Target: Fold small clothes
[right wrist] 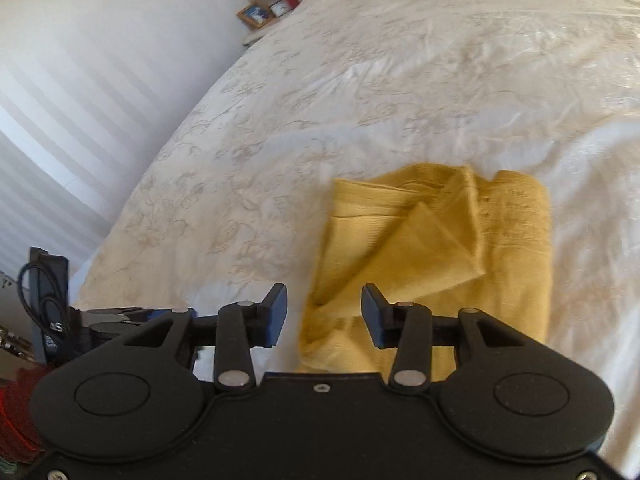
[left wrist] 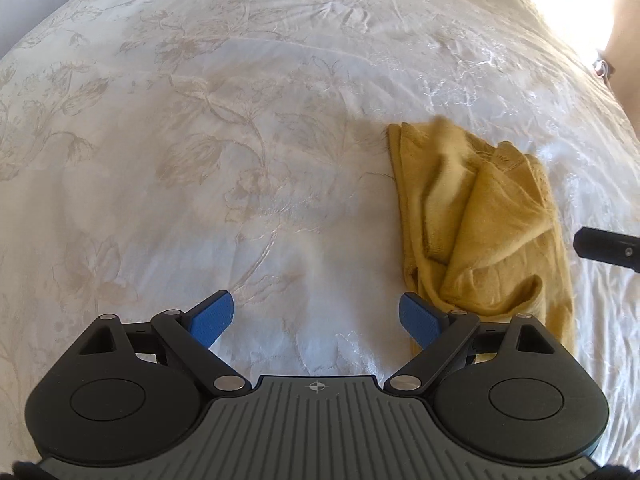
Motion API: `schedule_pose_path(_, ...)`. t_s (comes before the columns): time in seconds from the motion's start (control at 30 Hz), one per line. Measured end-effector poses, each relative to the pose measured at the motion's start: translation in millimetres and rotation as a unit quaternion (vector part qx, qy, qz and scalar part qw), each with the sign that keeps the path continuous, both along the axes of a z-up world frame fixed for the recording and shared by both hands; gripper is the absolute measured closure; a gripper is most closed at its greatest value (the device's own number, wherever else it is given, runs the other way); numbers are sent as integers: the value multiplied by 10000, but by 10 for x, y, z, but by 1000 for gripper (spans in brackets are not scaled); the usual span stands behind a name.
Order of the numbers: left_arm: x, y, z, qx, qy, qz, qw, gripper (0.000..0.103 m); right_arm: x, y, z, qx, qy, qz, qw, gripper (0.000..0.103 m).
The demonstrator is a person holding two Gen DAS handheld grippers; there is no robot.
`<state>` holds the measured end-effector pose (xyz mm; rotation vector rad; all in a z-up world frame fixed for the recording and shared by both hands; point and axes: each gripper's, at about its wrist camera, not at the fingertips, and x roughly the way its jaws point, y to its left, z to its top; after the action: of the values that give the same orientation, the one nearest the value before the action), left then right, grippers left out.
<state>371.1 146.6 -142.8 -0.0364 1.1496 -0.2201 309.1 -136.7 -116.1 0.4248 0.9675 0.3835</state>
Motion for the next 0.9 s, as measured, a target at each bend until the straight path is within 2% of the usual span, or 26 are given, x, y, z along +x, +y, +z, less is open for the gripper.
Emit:
schedule_pose_path(0.1,62,-97,49,-11,-76,-172,9998,12,-12,-189,-161,-227,216,-304,9990,51)
schedule_pose_path(0.23,143,-259,120,-21,-190,-420,9989,12,18,-190,-356,-323,419,-289,9982,51)
schedule_pose_path(0.33,178,-384,178,-6,-291,-646,9975,12,-22,3,-479,-232,489,-2,9985,51)
schedule_pose_path(0.53,251,-650,231,-71,-346,-1032,9940,12,-231,565,-702,-18,738,1022,9920,51)
schedule_pose_path(0.63,251,-795,210,-122,-337,-1243,9916,12,-352,572,-634,21,649,1046,9924,50)
schedule_pose_path(0.7,244,-911,175,-108,-329,-1389,9897,12,-401,460,-566,-18,561,835,9949,41)
schedule_pose_path(0.77,230,-1046,120,-85,-335,-1526,9877,12,-433,333,-500,-158,444,626,9969,37)
schedule_pose_path(0.83,206,-1169,68,-62,-335,-1660,9855,12,-460,180,-437,-367,307,416,9980,27)
schedule_pose_path(0.9,185,-1288,21,-23,-370,-1787,9832,12,-482,47,-388,-529,157,248,9982,12)
